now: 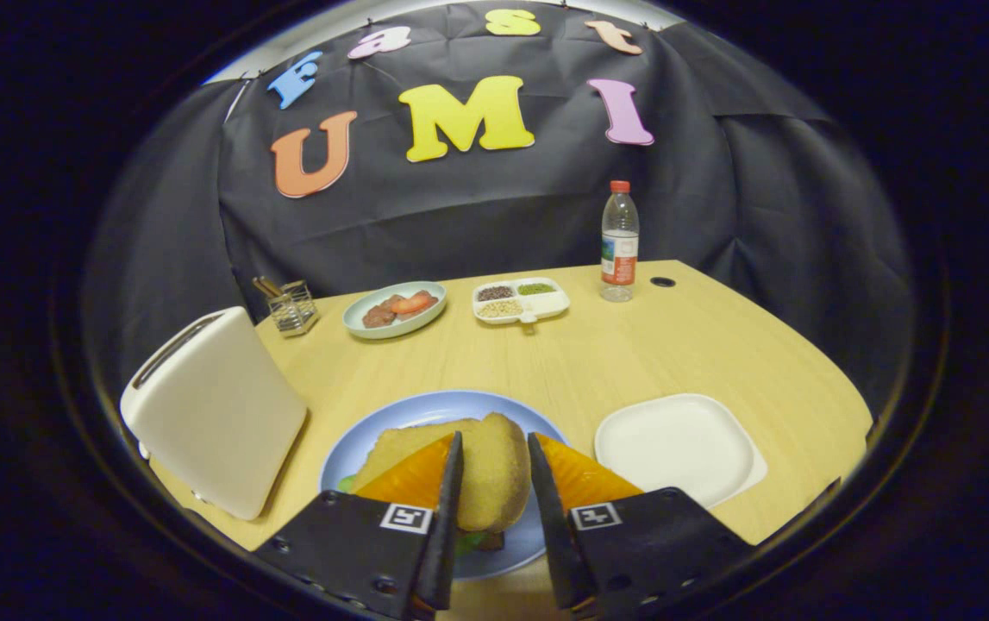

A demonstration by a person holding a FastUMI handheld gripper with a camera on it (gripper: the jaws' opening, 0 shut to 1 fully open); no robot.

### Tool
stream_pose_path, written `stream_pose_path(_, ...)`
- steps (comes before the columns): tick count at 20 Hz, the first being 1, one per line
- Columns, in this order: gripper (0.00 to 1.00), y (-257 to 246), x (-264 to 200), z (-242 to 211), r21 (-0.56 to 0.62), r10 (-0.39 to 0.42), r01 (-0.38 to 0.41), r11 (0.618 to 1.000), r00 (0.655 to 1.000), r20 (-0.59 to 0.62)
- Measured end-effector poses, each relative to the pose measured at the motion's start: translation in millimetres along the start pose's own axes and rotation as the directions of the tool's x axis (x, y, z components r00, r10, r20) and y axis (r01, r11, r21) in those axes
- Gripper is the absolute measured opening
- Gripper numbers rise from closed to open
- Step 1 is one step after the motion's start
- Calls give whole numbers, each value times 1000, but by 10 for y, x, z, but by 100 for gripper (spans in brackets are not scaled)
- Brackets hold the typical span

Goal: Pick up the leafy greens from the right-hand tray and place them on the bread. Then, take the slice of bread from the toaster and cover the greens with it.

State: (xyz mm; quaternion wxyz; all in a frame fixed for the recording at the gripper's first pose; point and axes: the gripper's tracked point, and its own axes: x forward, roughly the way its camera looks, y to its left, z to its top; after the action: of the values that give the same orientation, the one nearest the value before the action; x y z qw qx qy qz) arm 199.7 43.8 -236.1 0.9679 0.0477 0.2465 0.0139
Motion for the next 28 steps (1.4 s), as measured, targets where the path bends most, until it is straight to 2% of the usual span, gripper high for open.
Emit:
stream_pose_path(1,51,43,11,-4,-10,10,-10,1000,1000,0)
stream_pose_path(4,52,20,-41,23,-16,-3,3,1000,1000,2)
stream_pose_path(5,71,-1,-88,40,-20,-12,13,1000,1000,7)
stream_pose_path(7,88,-8,-233,136,-21,-15,16,1000,999,40)
stream_pose_path(9,98,55,-403,274,-16,14,-13,1000,996,94)
stream_pose_path(18,97,97,-1212,757,-42,-16,25,999,976,217)
stream_pose_path(21,97,118,-1428,860,-73,-49,68,995,970,238)
stream_pose_path(28,97,467,-1769,1058,-175,46,17,984,936,349)
